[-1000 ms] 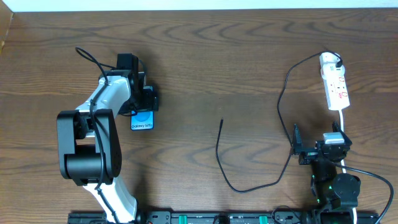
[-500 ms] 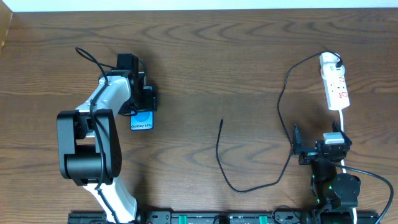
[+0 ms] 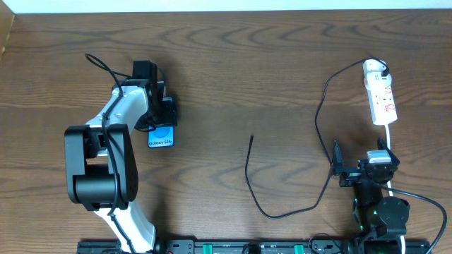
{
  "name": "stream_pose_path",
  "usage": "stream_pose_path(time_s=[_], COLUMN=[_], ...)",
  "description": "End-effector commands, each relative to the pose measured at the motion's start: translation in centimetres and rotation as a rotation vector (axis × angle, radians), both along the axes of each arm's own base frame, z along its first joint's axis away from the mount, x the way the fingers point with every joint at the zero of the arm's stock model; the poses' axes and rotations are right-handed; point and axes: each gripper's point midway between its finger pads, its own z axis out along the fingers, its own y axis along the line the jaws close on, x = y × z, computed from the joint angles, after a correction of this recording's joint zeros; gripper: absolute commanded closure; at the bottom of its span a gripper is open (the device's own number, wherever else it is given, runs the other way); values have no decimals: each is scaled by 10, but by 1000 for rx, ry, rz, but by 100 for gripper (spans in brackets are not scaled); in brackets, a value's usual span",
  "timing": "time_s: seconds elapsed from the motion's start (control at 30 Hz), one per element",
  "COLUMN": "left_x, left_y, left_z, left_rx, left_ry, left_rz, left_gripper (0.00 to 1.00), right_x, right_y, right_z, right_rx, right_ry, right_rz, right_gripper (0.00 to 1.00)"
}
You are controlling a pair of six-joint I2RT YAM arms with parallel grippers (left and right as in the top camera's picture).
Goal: Plug charger to phone and switch on socket
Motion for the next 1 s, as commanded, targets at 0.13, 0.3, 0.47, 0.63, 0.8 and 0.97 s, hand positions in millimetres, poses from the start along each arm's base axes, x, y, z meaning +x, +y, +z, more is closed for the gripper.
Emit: stream_pose_path(time_s=[0.13,0.3,0.47,0.63,0.8,0.97], left_x=[-9,-9,-5,5,9,12], left_y=[2,2,2,1,1,1], left_z=[-5,-5,-2,12,27,42], left_rx=[9,8,9,9,9,6], left_ry=[23,23,13,-27,-70,-109], left_rz=[2,2,2,1,2,1], left_gripper=[86,93,93,93,93,93], right_x=[0,0,0,0,0,0], right_y=[-2,-2,-2,-2,-2,-2], right_z=[0,0,0,0,0,0], right_rx=[8,8,8,8,8,8], right_ry=[0,0,0,0,0,0], right_rz=[-11,-11,-11,-11,-11,-11], right_gripper=[1,1,1,1,1,1])
